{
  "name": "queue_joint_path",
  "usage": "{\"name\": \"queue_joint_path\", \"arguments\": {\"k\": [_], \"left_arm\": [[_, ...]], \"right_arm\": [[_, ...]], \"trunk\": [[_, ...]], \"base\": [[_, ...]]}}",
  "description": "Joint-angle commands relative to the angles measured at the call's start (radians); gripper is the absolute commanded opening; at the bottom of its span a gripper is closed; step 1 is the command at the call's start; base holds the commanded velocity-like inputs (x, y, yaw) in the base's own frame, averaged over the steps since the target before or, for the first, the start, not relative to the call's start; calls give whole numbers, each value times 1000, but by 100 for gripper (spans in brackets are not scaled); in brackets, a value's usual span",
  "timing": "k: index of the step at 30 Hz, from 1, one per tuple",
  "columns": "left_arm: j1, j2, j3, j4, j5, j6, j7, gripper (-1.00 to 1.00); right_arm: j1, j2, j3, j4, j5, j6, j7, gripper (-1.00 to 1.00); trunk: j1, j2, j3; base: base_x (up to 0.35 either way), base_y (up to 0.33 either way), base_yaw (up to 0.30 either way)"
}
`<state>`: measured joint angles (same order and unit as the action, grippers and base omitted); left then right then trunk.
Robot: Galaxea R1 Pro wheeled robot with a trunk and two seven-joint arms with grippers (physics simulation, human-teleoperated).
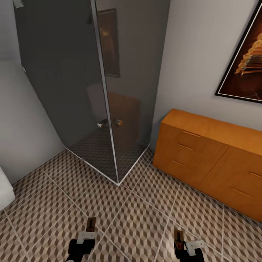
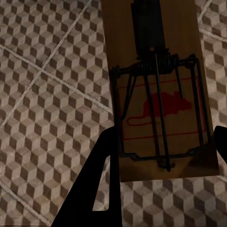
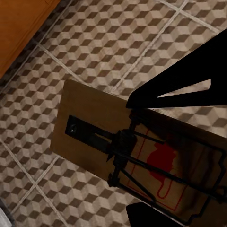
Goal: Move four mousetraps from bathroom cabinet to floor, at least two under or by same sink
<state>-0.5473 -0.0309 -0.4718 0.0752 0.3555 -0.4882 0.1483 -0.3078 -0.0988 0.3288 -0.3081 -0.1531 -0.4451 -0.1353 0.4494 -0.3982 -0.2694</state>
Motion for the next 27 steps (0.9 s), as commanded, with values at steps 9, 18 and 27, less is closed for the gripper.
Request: {"name": "queue_joint_path", "arguments": {"k": [9, 18, 27], "left_arm": [[-2, -1, -8, 5, 3, -6, 4, -100], [-2, -1, -8, 5, 3, -4, 4, -100], [-2, -1, -8, 5, 3, -5, 4, -100]], "right_arm": [[-1, -1, 9, 0, -9, -3, -4, -100], [-1, -1, 9, 0, -9, -3, -4, -100], [-1, -1, 9, 0, -9, -3, -4, -100]], "trunk": [[1, -2, 6], [1, -2, 14], [1, -2, 21]], "base": [[0, 0, 253], [0, 0, 253], [0, 0, 253]]}}
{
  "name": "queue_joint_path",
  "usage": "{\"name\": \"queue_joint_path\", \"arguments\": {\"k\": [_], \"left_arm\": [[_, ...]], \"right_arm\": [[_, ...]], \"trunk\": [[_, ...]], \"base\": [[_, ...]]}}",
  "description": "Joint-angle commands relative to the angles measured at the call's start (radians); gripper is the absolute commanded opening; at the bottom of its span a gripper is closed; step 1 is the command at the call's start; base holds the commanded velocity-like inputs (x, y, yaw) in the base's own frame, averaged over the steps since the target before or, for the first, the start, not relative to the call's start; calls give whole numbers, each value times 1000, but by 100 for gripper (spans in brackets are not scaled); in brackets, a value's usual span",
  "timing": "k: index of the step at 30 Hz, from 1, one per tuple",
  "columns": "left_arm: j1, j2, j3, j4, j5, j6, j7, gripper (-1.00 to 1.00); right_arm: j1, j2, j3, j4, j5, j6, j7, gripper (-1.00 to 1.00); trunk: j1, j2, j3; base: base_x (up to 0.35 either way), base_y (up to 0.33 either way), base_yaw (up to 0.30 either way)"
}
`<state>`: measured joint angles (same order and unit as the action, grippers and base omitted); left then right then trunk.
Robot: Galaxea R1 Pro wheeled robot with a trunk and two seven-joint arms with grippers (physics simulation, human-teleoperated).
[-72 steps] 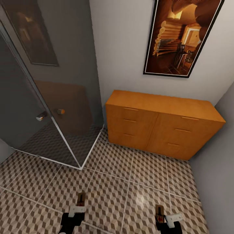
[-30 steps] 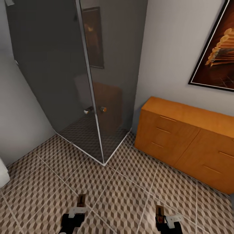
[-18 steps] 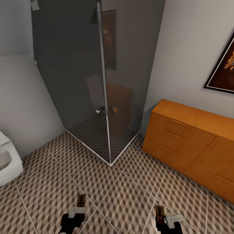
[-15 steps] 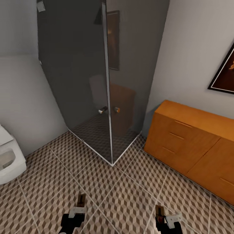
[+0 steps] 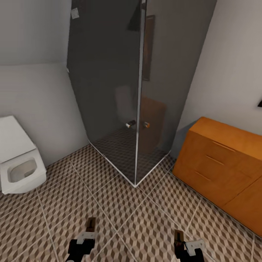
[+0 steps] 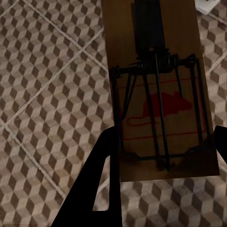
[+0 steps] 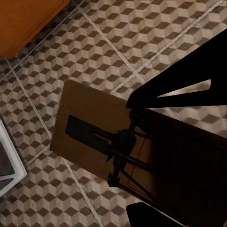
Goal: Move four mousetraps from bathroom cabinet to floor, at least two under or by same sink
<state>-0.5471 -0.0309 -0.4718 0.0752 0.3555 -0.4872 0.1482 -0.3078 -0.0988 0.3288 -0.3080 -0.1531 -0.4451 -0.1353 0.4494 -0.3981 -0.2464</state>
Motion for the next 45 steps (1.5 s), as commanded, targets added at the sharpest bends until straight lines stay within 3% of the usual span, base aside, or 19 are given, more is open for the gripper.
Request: {"name": "queue_joint_path", "arguments": {"k": [1, 45], "left_arm": [[-2, -1, -8, 5, 3, -6, 4, -100], [-2, -1, -8, 5, 3, -6, 4, -100]], "right_arm": [[-1, -1, 9, 0, -9, -3, -4, -100], [-1, -1, 9, 0, -9, -3, -4, -100]], "trunk": [[1, -2, -1], [1, -2, 36]], "base": [[0, 0, 253], [0, 0, 253]]}}
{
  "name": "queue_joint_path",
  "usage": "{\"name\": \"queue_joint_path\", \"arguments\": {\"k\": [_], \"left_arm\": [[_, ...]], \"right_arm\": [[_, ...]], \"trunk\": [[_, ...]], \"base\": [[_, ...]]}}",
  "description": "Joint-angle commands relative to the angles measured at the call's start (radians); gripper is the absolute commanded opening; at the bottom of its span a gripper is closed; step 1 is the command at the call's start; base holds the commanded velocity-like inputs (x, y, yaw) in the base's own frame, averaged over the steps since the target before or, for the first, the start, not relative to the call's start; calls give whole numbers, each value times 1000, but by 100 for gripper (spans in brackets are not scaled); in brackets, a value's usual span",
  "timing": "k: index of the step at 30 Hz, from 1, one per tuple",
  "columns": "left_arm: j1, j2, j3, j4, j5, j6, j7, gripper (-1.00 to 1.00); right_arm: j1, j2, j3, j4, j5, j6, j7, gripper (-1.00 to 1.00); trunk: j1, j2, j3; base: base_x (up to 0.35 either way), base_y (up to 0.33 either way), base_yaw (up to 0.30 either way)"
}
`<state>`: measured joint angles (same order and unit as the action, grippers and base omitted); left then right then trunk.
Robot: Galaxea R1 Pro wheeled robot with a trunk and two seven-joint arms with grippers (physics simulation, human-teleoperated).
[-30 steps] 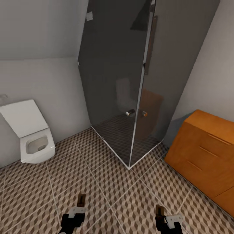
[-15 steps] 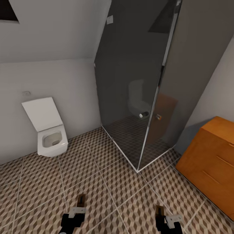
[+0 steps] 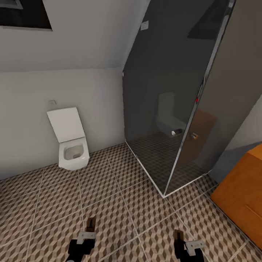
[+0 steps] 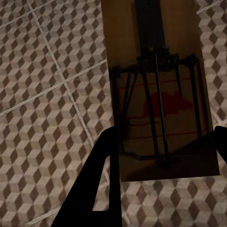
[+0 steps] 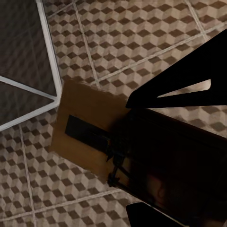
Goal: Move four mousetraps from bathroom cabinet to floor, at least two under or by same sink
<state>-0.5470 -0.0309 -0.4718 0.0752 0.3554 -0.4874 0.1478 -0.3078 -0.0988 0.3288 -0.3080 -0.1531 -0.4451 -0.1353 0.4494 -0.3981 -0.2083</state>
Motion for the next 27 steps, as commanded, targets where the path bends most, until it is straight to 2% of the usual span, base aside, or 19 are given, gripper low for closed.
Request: {"name": "queue_joint_path", "arguments": {"k": [1, 12, 27], "left_arm": [[-2, -1, -8, 5, 4, -5, 4, -100], [-2, -1, -8, 5, 4, -5, 4, -100], [-2, -2, -8, 5, 4, -5, 4, -100]], "right_arm": [[-1, -1, 9, 0, -9, -3, -4, -100], [-1, -1, 9, 0, -9, -3, -4, -100], [-1, 12, 9, 0, -8, -3, -7, -100]], "trunk": [[1, -2, -1], [1, -2, 8], [1, -2, 21]], "base": [[0, 0, 253], [0, 0, 253], [0, 0, 253]]}}
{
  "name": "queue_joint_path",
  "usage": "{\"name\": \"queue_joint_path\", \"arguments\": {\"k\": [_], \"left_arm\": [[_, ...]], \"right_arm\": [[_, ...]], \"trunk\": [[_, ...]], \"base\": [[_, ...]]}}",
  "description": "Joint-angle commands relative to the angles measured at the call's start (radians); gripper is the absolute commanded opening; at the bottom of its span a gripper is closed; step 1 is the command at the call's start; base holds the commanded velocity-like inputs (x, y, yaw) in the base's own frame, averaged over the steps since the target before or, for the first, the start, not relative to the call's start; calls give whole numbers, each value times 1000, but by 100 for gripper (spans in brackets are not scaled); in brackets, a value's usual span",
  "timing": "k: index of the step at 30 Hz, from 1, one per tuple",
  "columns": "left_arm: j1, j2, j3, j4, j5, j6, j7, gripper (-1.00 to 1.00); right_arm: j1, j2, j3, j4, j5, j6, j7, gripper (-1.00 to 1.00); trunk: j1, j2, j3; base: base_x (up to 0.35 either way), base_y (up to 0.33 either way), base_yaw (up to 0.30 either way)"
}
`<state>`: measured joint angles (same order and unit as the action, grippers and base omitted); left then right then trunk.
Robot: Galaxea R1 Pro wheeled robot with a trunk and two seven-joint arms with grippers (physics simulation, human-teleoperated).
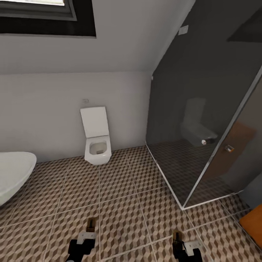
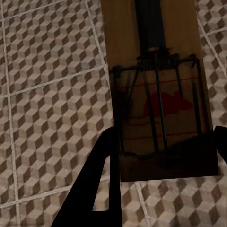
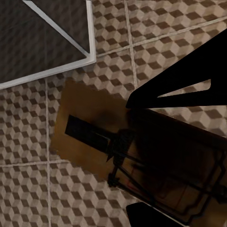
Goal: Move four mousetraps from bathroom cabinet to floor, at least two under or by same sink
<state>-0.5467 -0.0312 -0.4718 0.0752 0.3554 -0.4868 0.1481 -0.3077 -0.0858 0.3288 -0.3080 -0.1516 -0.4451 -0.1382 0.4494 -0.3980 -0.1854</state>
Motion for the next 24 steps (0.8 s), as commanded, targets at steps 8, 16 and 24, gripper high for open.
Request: {"name": "queue_joint_path", "arguments": {"k": [8, 16, 24], "left_arm": [[-2, -2, -8, 5, 4, -6, 4, -100], [-2, -2, -8, 5, 4, -6, 4, -100], [-2, -2, -8, 5, 4, -6, 4, -100]], "right_arm": [[-1, -1, 9, 0, -9, -3, -4, -100], [-1, -1, 9, 0, -9, -3, -4, -100], [-1, -2, 9, 0, -9, -3, -4, -100]], "trunk": [[1, -2, 5], [1, -2, 12], [1, -2, 18]], "base": [[0, 0, 253], [0, 0, 253], [0, 0, 253]]}}
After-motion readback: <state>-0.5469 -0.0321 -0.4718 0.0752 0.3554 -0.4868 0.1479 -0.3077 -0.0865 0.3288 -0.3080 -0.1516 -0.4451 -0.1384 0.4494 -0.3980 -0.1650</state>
